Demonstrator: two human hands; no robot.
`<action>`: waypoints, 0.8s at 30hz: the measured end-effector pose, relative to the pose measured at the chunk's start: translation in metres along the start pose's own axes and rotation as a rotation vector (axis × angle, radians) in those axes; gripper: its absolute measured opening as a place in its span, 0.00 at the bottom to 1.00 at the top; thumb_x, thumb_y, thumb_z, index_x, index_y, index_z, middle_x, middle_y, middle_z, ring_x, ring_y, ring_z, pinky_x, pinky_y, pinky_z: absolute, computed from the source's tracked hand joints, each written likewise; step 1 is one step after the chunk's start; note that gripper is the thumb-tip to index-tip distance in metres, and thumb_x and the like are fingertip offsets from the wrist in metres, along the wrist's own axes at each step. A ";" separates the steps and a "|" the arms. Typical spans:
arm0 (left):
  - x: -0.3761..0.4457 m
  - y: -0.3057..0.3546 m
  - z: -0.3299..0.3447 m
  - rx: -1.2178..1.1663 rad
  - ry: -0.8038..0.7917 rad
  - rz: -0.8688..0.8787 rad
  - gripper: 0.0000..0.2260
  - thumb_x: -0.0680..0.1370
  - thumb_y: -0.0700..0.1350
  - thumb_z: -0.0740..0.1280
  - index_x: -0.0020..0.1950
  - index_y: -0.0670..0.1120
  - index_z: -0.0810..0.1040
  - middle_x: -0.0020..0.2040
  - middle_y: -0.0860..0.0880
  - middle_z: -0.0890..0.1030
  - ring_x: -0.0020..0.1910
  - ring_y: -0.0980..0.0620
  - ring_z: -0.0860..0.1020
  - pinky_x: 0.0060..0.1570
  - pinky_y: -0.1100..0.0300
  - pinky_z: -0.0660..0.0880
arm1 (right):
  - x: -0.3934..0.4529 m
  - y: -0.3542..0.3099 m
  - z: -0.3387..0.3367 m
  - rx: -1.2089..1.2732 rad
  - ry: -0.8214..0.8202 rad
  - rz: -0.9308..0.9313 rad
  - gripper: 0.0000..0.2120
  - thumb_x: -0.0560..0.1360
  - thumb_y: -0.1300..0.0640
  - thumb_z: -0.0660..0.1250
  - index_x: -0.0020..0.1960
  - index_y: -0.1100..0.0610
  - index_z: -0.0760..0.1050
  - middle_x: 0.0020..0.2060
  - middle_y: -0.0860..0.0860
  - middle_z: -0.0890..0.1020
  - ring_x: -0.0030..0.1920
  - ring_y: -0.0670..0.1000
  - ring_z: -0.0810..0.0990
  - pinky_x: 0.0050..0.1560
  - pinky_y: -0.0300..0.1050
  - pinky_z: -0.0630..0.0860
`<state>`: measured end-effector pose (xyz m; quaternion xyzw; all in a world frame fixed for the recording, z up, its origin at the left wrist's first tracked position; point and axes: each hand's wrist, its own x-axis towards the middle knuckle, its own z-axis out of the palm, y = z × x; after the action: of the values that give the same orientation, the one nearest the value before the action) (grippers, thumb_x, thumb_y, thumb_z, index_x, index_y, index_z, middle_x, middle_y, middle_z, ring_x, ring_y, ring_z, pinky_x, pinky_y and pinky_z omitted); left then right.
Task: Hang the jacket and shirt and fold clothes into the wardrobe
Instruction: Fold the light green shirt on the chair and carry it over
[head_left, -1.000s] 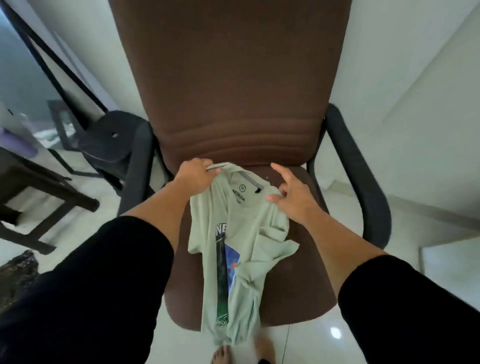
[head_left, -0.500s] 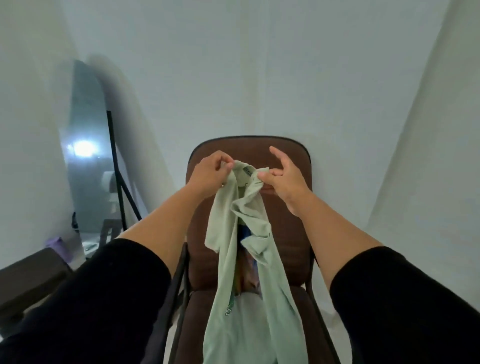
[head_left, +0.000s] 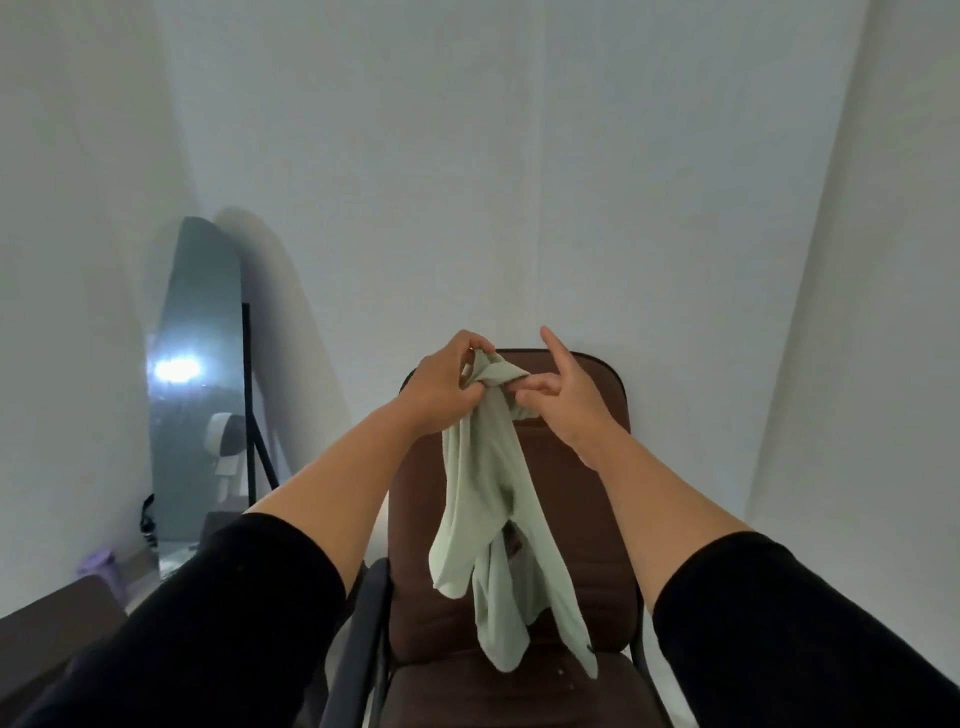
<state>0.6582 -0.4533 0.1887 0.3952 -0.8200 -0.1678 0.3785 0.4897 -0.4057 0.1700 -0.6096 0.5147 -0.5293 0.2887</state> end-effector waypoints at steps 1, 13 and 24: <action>0.001 0.000 -0.003 -0.029 -0.005 -0.002 0.16 0.75 0.41 0.63 0.59 0.57 0.68 0.52 0.51 0.78 0.49 0.51 0.78 0.47 0.61 0.75 | -0.001 0.002 0.000 -0.091 0.010 -0.014 0.42 0.72 0.61 0.70 0.76 0.41 0.50 0.52 0.50 0.79 0.46 0.44 0.76 0.52 0.39 0.72; 0.005 0.005 -0.033 -0.147 -0.106 0.036 0.22 0.77 0.37 0.54 0.62 0.62 0.66 0.48 0.50 0.79 0.42 0.55 0.76 0.44 0.63 0.71 | 0.004 0.018 0.020 0.070 -0.037 0.032 0.43 0.74 0.62 0.69 0.75 0.38 0.46 0.53 0.50 0.79 0.50 0.43 0.79 0.48 0.37 0.77; -0.039 -0.056 -0.041 0.149 -0.287 -0.119 0.17 0.78 0.43 0.63 0.63 0.59 0.65 0.37 0.60 0.72 0.34 0.62 0.72 0.37 0.70 0.65 | 0.021 -0.004 -0.012 0.042 0.171 0.046 0.30 0.76 0.59 0.67 0.71 0.40 0.60 0.45 0.47 0.75 0.44 0.40 0.74 0.40 0.32 0.68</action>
<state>0.7343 -0.4575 0.1643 0.4419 -0.8510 -0.1832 0.2166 0.4782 -0.4220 0.1841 -0.5438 0.5402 -0.5833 0.2687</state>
